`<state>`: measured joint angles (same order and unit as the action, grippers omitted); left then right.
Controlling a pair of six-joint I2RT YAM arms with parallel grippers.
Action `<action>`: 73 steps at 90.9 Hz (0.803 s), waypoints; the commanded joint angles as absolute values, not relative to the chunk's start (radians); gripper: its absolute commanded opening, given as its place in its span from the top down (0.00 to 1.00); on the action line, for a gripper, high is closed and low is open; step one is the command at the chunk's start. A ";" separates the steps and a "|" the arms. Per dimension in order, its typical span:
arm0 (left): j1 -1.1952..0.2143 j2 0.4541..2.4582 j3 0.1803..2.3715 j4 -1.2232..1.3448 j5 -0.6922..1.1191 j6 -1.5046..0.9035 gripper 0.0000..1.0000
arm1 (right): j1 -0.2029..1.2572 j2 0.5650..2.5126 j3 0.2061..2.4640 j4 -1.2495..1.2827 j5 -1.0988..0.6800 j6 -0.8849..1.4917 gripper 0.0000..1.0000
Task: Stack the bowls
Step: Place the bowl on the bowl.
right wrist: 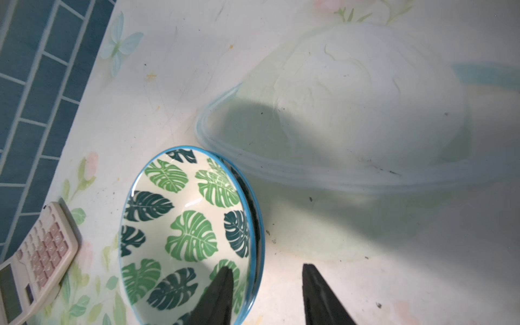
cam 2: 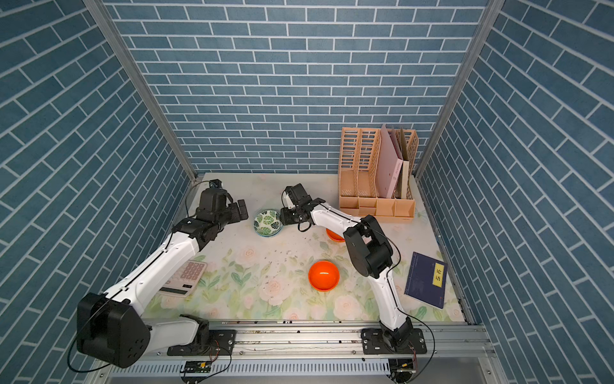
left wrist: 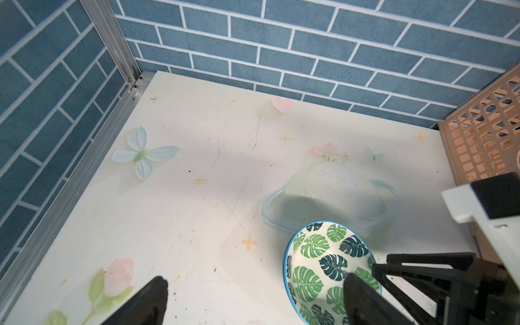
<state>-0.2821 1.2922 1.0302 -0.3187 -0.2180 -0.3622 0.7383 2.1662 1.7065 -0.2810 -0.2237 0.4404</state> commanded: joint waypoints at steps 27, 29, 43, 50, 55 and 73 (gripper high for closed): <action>-0.315 1.381 1.011 -0.336 -0.198 -0.383 0.01 | 0.738 2.031 1.629 -0.213 -0.183 0.415 0.46; -0.321 1.378 1.011 -0.335 -0.199 -0.383 0.01 | 0.737 2.014 1.618 -0.213 -0.170 0.407 0.45; -0.427 1.387 1.087 -0.380 -0.261 -0.367 0.00 | 0.734 1.875 1.481 -0.238 -0.088 0.363 0.38; -0.469 1.385 1.110 -0.390 -0.276 -0.366 0.00 | 0.730 1.754 1.356 -0.221 -0.052 0.361 0.31; -0.482 1.383 1.117 -0.386 -0.272 -0.368 0.00 | 0.724 1.671 1.260 -0.217 -0.031 0.366 0.27; -0.533 1.390 1.123 -0.361 -0.227 -0.343 0.00 | 0.698 1.423 1.011 -0.278 0.002 0.433 0.29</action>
<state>-0.5056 1.3895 1.1069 -0.3614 -0.2420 -0.3676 0.7120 1.5234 1.1172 -0.2230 -0.0547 0.3893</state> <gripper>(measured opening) 0.996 0.714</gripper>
